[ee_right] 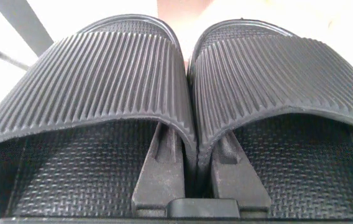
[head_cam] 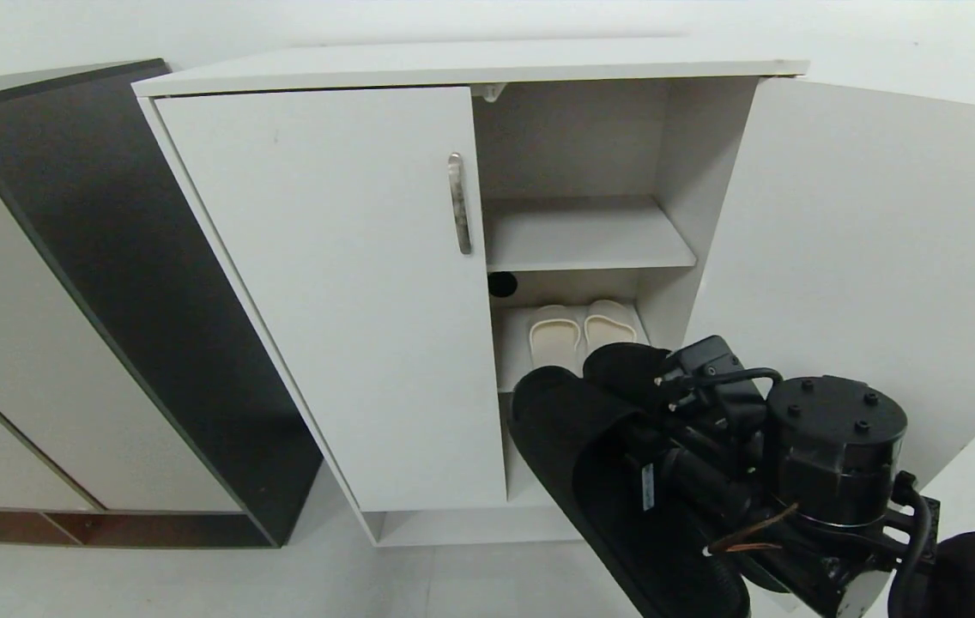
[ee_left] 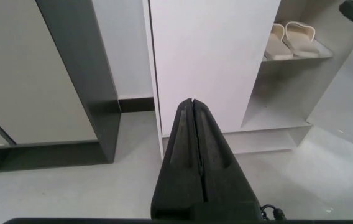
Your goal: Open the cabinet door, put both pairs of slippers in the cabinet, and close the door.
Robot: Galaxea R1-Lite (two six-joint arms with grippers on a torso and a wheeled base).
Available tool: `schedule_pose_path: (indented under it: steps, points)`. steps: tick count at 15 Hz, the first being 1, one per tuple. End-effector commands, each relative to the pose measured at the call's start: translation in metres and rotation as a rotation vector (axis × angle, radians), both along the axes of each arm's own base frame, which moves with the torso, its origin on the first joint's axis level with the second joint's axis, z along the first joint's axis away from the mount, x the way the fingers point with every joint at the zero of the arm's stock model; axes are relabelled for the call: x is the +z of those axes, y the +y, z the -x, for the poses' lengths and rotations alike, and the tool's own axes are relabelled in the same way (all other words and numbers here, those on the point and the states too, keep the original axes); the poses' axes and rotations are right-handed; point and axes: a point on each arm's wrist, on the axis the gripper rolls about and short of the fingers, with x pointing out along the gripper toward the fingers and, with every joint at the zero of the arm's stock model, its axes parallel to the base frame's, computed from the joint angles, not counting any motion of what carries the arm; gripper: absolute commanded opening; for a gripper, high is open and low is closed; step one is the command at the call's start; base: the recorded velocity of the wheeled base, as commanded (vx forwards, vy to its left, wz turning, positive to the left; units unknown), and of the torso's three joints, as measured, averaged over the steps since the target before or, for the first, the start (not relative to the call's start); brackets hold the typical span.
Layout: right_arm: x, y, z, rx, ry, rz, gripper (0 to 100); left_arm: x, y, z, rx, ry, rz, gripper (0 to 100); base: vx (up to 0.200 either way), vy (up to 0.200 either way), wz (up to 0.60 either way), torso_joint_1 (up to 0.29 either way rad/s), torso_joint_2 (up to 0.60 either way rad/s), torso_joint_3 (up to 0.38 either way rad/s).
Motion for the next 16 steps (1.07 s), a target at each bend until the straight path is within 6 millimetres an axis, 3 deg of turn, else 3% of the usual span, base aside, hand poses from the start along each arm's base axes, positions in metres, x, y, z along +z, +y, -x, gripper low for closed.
schedule_pose_path:
  steps: [1, 4, 7, 11, 13, 16]
  points:
    - [-0.006, 0.010, -0.008, -0.050, -0.029, 0.013, 0, 0.000, 0.000, 0.000, 0.001, 0.001, 0.002, 0, 0.000, 0.000, 0.00, 0.000, 0.00, 0.000]
    - [0.015, 0.033, -0.017, -0.195, -0.029, 0.021, 0, 0.000, 0.000, 0.000, 0.001, 0.001, 0.000, 0, 0.000, 0.000, 0.00, 0.000, 0.00, 0.000]
    - [0.056, 0.048, -0.033, -0.391, 0.052, -0.053, 0, 0.000, 0.000, 0.000, 0.001, 0.001, 0.000, 0, 0.000, 0.000, 0.00, 0.000, 0.00, 0.000]
    - [0.096, 0.057, -0.036, -0.438, 0.039, -0.065, 0, 0.000, 0.000, 0.000, 0.001, 0.001, 0.000, 0, 0.000, 0.000, 0.00, 0.000, 0.00, 0.000]
    - [0.105, 0.057, -0.036, -0.437, 0.035, -0.074, 0, 0.000, 0.000, 0.000, 0.001, 0.001, 0.000, 0, 0.000, 0.000, 0.00, 0.000, 0.00, 0.000]
    - [0.101, 0.057, -0.037, -0.438, 0.041, -0.069, 0, 0.000, 0.000, 0.000, 0.001, -0.001, 0.000, 0, 0.000, 0.000, 0.00, 0.000, 0.00, 0.000]
